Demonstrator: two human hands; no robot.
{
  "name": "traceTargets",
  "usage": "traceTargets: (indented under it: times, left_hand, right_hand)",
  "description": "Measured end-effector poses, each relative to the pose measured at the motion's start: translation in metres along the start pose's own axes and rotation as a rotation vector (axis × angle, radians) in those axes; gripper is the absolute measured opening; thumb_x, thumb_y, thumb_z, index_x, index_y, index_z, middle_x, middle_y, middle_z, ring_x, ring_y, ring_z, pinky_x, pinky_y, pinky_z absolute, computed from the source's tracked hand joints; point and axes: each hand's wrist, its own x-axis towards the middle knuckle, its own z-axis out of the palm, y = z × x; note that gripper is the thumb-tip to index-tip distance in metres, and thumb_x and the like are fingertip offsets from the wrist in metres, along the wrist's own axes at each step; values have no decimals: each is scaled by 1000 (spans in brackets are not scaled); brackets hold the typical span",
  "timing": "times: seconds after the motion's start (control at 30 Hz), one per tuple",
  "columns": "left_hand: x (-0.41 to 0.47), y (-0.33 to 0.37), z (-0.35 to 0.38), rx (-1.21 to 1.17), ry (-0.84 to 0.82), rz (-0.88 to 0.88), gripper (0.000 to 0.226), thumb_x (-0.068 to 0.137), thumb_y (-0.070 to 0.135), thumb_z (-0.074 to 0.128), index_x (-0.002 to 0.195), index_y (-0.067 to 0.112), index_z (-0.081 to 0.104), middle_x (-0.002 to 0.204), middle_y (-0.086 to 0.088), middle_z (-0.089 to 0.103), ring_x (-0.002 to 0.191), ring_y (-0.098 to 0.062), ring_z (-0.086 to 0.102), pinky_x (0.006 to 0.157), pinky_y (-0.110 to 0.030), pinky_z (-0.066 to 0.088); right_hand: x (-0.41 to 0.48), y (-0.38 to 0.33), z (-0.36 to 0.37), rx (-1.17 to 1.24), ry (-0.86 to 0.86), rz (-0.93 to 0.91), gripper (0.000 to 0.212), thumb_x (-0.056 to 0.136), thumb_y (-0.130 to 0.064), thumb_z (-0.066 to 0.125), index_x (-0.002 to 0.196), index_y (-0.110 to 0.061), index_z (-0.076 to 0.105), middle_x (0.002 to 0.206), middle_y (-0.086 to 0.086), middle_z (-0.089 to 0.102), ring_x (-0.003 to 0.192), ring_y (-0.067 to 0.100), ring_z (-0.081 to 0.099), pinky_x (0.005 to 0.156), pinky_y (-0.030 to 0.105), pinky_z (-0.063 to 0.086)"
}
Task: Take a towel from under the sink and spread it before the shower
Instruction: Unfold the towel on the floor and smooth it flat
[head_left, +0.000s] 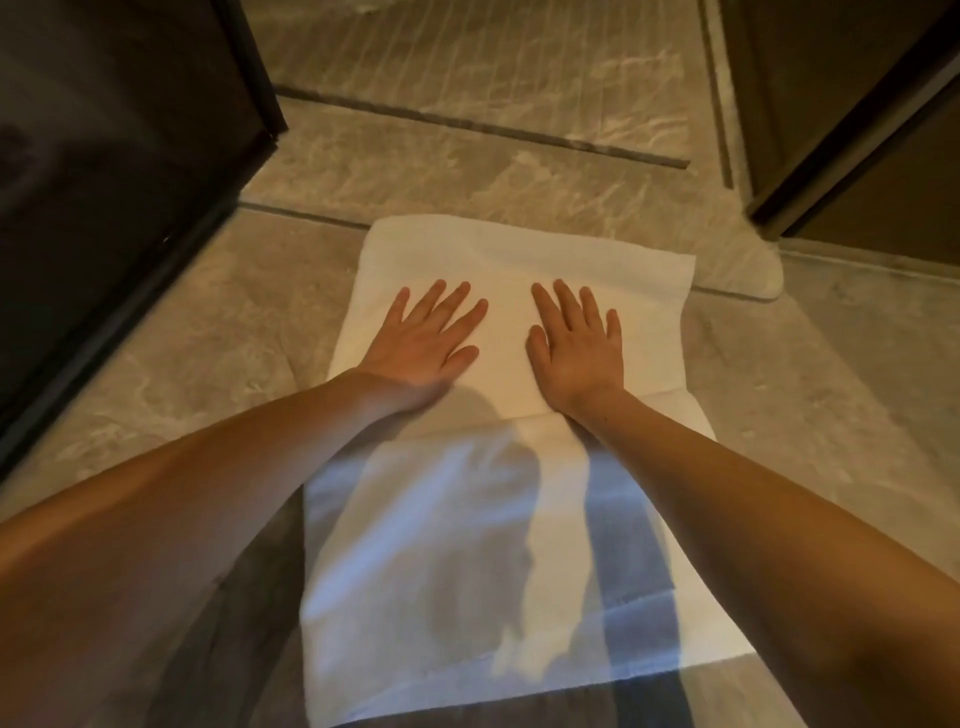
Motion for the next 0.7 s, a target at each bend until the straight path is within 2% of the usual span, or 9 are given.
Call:
traceTargets:
  times: [0.1, 0.2, 0.3, 0.37, 0.43, 0.53, 0.63, 0.7]
  left_hand:
    - [-7, 3, -7, 2, 10, 32, 59, 101, 48, 19, 155, 31, 6, 165, 1, 1, 151, -21, -4, 119, -47, -5]
    - [-31, 12, -7, -40, 79, 103, 55, 102, 41, 23, 155, 26, 17, 164, 3, 13, 151, -20, 5, 120, -46, -2]
    - [-49, 12, -4, -160, 57, 142, 54, 102, 39, 24, 153, 23, 26, 162, 3, 21, 150, -20, 10, 121, -43, 1]
    - [-53, 6, 0, -170, 37, 158, 55, 102, 38, 27, 153, 20, 26, 162, -1, 20, 150, -23, 10, 120, -43, 3]
    - [-53, 1, 3, -63, 42, 211, 55, 103, 36, 32, 154, 17, 22, 162, -7, 19, 150, -27, 10, 120, -47, 6]
    - [-52, 0, 1, -18, 9, 242, 57, 104, 35, 33, 155, 16, 17, 163, -9, 14, 150, -29, 8, 120, -48, 5]
    - [-52, -1, -3, -36, -18, 245, 56, 105, 35, 29, 156, 18, 15, 164, -7, 12, 150, -27, 6, 119, -45, 4]
    - [-58, -2, -10, -54, -21, 255, 53, 105, 34, 27, 155, 19, 18, 163, -6, 15, 150, -27, 10, 119, -45, 6]
  right_hand:
    - [0, -5, -13, -18, -99, -4, 57, 103, -39, 18, 157, -30, 1, 165, -4, -2, 151, 23, -5, 121, 49, 2]
    - [-9, -7, -31, 64, -162, -19, 58, 104, -35, 28, 157, -21, 11, 165, 1, 6, 151, 28, 4, 120, 47, 12]
    - [-39, -8, -39, 231, -80, -62, 57, 103, -29, 36, 156, -15, 18, 163, 6, 15, 150, 28, 10, 120, 40, 15]
    - [-68, -9, -37, 320, 21, -115, 54, 103, -25, 41, 154, -14, 26, 161, 7, 23, 150, 27, 14, 119, 37, 16]
    - [-99, -9, -33, 366, 91, -241, 49, 101, -18, 46, 149, -11, 38, 156, 10, 35, 148, 29, 22, 119, 39, 19]
    - [-133, -8, -19, 357, 94, -568, 39, 95, -3, 54, 134, -2, 57, 144, 17, 50, 141, 35, 37, 117, 45, 28]
    - [-150, -6, -2, 262, 57, -804, 38, 88, 2, 61, 126, 6, 61, 137, 26, 53, 133, 46, 44, 109, 58, 37]
    - [-155, -5, 5, 206, 20, -893, 41, 88, 1, 62, 128, 6, 59, 138, 25, 53, 133, 46, 44, 108, 60, 37]
